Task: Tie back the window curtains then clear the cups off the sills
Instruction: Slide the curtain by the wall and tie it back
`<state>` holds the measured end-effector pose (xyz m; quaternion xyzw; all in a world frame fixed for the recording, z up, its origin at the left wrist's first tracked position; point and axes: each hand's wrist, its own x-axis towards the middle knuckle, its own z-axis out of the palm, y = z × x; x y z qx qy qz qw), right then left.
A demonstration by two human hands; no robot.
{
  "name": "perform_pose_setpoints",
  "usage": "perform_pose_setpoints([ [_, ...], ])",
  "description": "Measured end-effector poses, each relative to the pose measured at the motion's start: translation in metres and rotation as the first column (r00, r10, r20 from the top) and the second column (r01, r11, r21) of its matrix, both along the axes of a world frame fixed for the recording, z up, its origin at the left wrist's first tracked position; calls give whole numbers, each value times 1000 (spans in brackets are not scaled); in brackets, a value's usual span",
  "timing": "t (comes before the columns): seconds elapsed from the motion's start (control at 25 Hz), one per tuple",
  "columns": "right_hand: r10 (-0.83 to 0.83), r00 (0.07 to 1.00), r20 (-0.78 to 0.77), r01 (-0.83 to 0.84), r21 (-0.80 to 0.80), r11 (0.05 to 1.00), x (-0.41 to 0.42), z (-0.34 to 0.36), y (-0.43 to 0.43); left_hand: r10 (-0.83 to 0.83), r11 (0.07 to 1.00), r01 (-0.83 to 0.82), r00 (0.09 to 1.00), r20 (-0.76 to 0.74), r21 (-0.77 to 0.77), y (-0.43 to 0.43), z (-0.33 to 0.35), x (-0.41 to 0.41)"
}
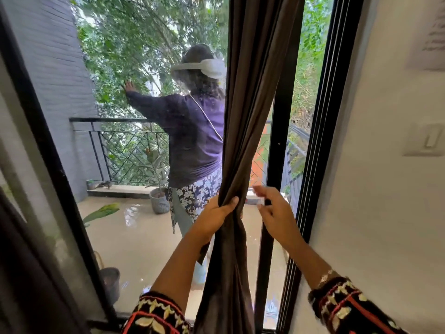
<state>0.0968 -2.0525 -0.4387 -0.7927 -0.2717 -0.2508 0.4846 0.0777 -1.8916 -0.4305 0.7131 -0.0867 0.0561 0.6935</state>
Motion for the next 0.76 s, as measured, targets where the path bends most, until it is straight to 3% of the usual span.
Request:
perform_pose_setpoints([
  [0.12, 215, 937, -276, -269, -175, 947, 7, 35, 8, -77, 997, 75, 995, -67, -31, 8, 1, -3],
  [0.2, 259, 883, -391, -371, -246, 896, 9, 45, 16, -115, 993, 114, 990, -86, -25, 14, 8, -8],
  [0.36, 121, 968, -221, -205, -409, 889, 10, 42, 15, -240, 968, 244, 968, -71, 61, 34, 23, -16],
  [0.44, 90, 983, -158, -142, -357, 923, 9, 41, 11, -321, 940, 330, 941, -103, 83, 43, 29, -16],
  [0.52, 190, 941, -281, -268, -272, 924, 5, 44, 15, -415, 899, 430, 897, -155, 80, 42, 33, -16],
  [0.64, 383, 794, -472, -453, -40, 891, 0, 49, 25, -474, 867, 495, 852, -221, 49, 37, 36, -15],
  [0.76, 333, 841, -427, -406, -90, 909, -8, 55, 27, -487, 841, 534, 817, -308, 87, 42, 44, -12],
])
